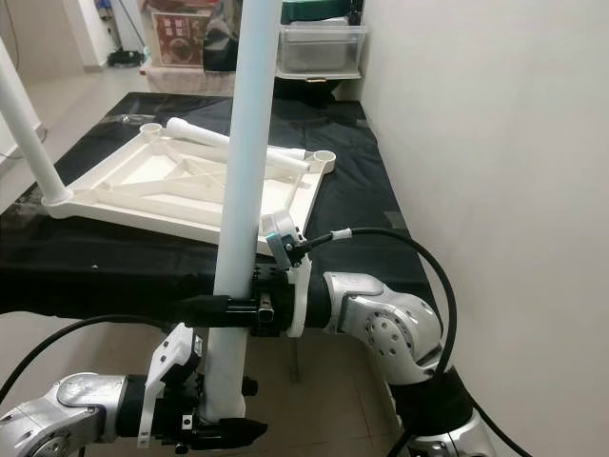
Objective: Building children table
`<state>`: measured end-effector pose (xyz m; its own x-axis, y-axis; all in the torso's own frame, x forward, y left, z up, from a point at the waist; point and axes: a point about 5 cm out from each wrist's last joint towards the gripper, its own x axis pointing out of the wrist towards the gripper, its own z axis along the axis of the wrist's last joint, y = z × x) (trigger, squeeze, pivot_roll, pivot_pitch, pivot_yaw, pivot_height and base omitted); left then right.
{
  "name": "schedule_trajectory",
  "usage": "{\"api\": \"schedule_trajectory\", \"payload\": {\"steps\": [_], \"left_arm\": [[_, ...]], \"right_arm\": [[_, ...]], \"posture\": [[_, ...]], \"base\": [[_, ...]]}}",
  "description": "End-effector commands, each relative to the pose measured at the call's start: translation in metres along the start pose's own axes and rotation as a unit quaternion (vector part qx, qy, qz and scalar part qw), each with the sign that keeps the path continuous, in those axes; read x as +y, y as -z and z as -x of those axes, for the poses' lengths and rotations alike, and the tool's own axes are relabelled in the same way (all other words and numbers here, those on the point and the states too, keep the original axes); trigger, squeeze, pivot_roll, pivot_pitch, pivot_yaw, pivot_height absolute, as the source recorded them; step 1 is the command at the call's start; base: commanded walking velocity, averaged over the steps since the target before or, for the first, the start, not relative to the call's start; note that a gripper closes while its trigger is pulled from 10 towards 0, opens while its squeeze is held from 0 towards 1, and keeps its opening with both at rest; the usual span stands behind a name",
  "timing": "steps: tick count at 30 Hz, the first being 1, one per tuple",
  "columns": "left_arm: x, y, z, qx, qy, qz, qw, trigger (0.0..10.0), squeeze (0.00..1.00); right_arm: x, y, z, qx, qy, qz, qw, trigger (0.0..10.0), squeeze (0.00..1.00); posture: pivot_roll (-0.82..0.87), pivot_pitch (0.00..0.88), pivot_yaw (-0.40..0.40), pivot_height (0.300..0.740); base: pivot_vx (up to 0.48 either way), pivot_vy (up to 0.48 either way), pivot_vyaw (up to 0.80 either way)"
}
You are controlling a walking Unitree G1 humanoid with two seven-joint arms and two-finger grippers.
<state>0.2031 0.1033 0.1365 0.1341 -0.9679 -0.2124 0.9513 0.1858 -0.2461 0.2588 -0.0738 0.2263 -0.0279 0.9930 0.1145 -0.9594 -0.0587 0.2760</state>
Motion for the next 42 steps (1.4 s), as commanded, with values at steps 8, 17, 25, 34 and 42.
{"api": "schedule_trajectory", "payload": {"steps": [8,17,25,34,42], "left_arm": [[0.006,0.006,0.003,0.019,-0.036,0.015,0.999,10.0,1.00],[0.011,0.007,0.009,0.008,-0.084,0.011,0.996,10.0,0.25],[0.032,0.000,0.019,-0.050,-0.260,-0.031,0.964,10.0,0.00],[0.055,-0.037,0.043,-0.177,-0.498,-0.060,0.847,10.0,0.00],[0.055,-0.046,0.048,-0.202,-0.559,-0.086,0.800,10.0,0.00]], "right_arm": [[0.003,0.000,-0.001,0.013,-0.006,0.010,1.000,0.0,0.00],[-0.012,-0.011,0.019,0.005,0.048,0.032,0.998,0.0,0.00],[-0.039,-0.026,0.053,-0.030,0.201,0.084,0.976,0.0,0.00],[-0.071,-0.057,0.088,-0.160,0.495,0.162,0.839,0.0,0.00],[-0.071,-0.050,0.091,-0.196,0.591,0.183,0.761,10.0,0.00]], "posture": [[0.05,0.053,-0.016,0.740],[0.05,0.045,-0.018,0.740],[0.06,0.034,-0.020,0.740],[0.06,0.025,-0.024,0.740],[0.06,0.015,-0.028,0.740]], "base": [[0.000,0.000,0.00],[0.000,0.000,0.00],[0.000,0.000,0.00],[0.000,0.000,0.00],[0.072,0.000,0.00]]}}
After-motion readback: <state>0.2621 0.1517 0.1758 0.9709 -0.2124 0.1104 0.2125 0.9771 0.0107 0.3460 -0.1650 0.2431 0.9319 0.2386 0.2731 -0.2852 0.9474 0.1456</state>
